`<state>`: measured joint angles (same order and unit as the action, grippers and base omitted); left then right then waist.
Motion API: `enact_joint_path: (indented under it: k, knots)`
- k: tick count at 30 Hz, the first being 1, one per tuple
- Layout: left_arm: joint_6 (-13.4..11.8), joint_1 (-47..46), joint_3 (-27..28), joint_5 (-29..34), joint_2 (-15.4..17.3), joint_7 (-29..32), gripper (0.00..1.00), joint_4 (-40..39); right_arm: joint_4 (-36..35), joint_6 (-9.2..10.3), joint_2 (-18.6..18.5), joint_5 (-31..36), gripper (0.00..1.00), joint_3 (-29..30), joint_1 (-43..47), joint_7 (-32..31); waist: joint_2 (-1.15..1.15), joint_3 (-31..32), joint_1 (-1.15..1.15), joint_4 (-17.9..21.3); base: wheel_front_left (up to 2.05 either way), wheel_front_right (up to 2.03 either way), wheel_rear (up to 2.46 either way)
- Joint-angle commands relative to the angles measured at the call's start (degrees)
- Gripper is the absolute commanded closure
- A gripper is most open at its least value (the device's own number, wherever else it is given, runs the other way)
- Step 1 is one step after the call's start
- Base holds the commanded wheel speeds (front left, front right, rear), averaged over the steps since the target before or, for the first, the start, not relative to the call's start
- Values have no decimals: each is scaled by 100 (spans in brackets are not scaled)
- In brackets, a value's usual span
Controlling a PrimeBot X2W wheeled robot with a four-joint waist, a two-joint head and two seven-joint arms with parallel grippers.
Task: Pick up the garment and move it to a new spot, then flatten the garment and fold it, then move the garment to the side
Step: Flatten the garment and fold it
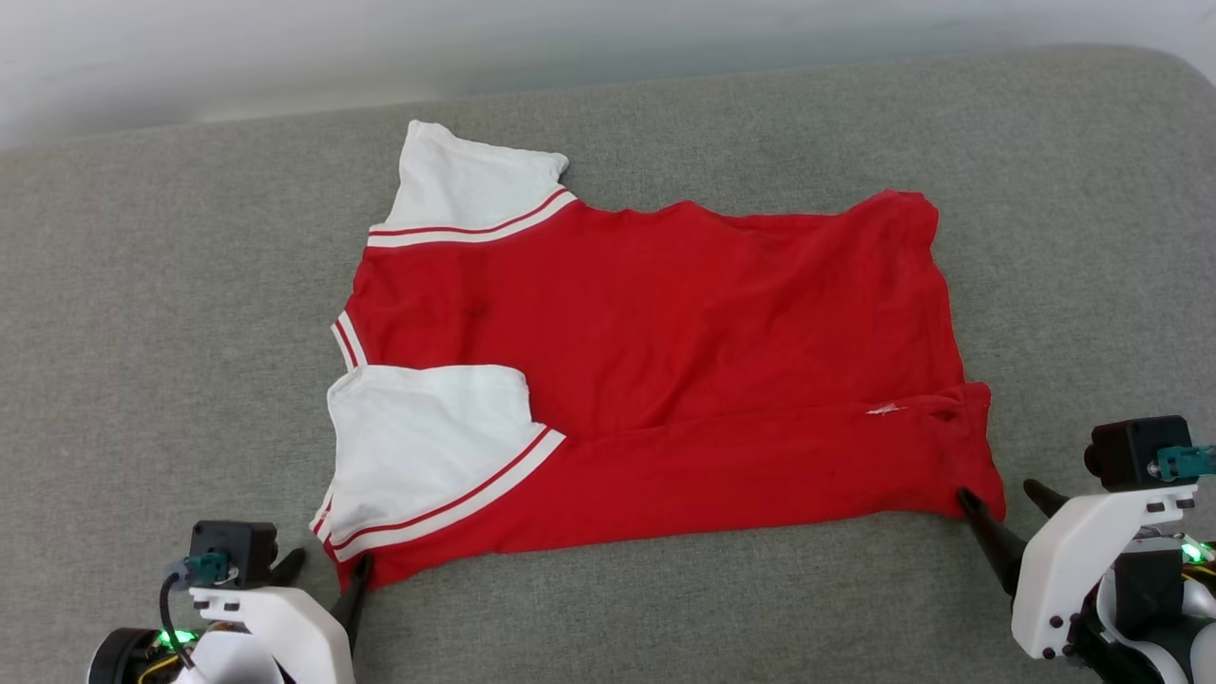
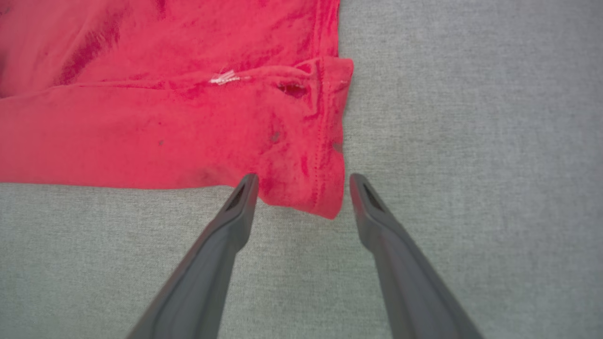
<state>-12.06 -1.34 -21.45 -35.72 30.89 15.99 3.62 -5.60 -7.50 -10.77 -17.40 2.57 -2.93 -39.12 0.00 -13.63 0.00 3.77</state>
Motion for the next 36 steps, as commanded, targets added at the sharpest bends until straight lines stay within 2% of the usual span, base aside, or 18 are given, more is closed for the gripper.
enact_joint_path:
  k: [1,5,6,7,9,10,16,19,24,36]
  knots:
    - [3,22,-66,3,34,162,0,240,-44,3,29,28,0,2,38,15,0,-45,0,30,0,0,0]
    - [137,55,-295,5,1,359,0,491,-66,3,30,36,0,10,7,39,0,-86,0,54,0,0,0]
    - [178,58,-328,-11,-31,354,13,540,-75,3,19,47,0,-5,-2,48,0,-85,0,56,0,0,0]
    - [212,60,-358,-52,-68,353,46,582,-81,3,7,33,0,-29,-7,58,0,-80,0,54,0,0,0]
    - [308,74,-422,-122,-142,370,89,634,-80,3,-20,-30,0,-52,19,25,0,-42,0,24,0,0,0]
    - [356,77,-444,-142,-166,350,100,630,-85,3,-55,-40,0,-45,34,-2,0,-9,0,6,0,0,0]
    - [446,-12,-249,-186,-175,-87,100,317,-55,3,-243,92,0,19,12,-51,0,221,0,-146,0,0,0]
    - [411,-42,-128,-191,-126,-263,100,64,-16,3,-270,92,0,52,33,-123,0,294,0,-243,0,0,0]
    - [305,-1,-71,-55,97,-245,100,-647,345,3,-210,260,0,253,-71,-229,0,234,0,-472,0,0,0]
    - [247,-169,-200,78,102,-163,100,-1296,1205,3,-1,592,0,307,-326,-241,0,-163,0,-758,0,0,0]
